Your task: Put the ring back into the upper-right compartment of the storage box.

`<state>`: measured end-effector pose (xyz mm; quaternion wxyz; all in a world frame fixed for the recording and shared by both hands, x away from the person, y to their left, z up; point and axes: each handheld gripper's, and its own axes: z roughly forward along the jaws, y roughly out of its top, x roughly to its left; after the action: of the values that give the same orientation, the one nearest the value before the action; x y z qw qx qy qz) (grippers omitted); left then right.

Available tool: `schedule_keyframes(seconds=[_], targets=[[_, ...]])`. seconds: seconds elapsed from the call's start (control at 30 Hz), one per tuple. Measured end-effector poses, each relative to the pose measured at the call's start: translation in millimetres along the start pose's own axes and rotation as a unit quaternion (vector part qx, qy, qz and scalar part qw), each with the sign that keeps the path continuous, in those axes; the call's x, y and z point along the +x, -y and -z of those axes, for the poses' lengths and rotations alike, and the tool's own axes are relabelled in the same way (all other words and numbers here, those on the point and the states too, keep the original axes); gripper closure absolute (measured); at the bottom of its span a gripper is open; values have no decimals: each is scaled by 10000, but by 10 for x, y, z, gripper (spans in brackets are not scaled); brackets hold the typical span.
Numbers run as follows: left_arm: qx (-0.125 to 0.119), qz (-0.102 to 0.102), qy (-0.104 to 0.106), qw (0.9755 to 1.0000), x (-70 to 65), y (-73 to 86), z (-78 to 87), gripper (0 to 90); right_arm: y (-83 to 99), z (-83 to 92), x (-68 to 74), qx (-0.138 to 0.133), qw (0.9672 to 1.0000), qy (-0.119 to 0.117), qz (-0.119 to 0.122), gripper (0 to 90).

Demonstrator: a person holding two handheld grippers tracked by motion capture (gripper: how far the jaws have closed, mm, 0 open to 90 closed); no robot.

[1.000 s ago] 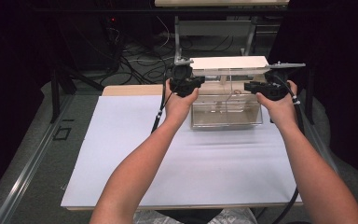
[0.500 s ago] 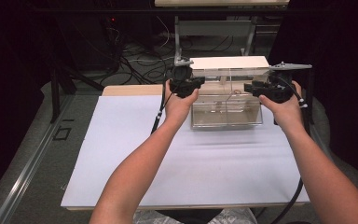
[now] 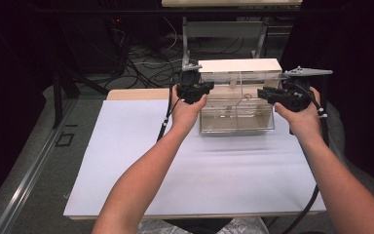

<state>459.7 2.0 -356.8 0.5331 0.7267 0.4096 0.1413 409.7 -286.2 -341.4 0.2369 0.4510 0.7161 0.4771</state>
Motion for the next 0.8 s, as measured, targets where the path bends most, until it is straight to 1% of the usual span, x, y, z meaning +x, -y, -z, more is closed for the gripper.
schedule_keyframes(seconds=[0.03, 0.1, 0.2, 0.23, 0.3, 0.37, 0.4, 0.43, 0.5, 0.63, 0.67, 0.7, 0.8], targets=[[12, -18, -2, 10000, 3, 3, 1, 900, 0, 10, 10, 5, 10000, 9, -6, 732], [15, 22, -1, 10000, 1, 14, 7, 900, 0, 29, 28, 6, 10000, 32, -17, 762], [20, -12, 23, 10000, 2, 33, 11, 900, -1, 42, 40, -52, 10000, 60, 29, 808], [16, 15, 28, 10000, -4, 40, 10, 900, -2, 45, 42, -50, 10000, 76, 40, 824], [-3, 12, 38, 10000, -5, 52, 8, 900, -4, 46, 45, -36, 10000, 70, 16, 850], [35, -6, 63, 10000, 2, 64, 14, 900, -5, 45, 47, -16, 10000, 49, -5, 874], [64, -11, 55, 10000, 2, 71, 13, 900, -7, 47, 45, 17, 10000, 37, 4, 880], [13, -9, 58, 10000, 1, 83, 5, 900, -7, 46, 45, 36, 10000, 51, 3, 885], [55, 12, 73, 10000, 5, 95, 5, 900, -9, 41, 42, 49, 10000, 47, -15, 895], [40, 17, 81, 10000, 10, 114, -7, 900, -16, 29, 45, -28, 10000, 60, -37, 900], [67, 12, 89, 9999, 12, 114, -3, 900, -18, 26, 49, -43, 10000, 65, -36, 900], [72, 17, 91, 9999, 12, 117, -5, 900, -23, 30, 46, -9, 10000, 37, -1, 900], [85, 15, 89, 9999, 13, 130, -7, 900, -33, 24, 52, -57, 9999, 82, -22, 900]])
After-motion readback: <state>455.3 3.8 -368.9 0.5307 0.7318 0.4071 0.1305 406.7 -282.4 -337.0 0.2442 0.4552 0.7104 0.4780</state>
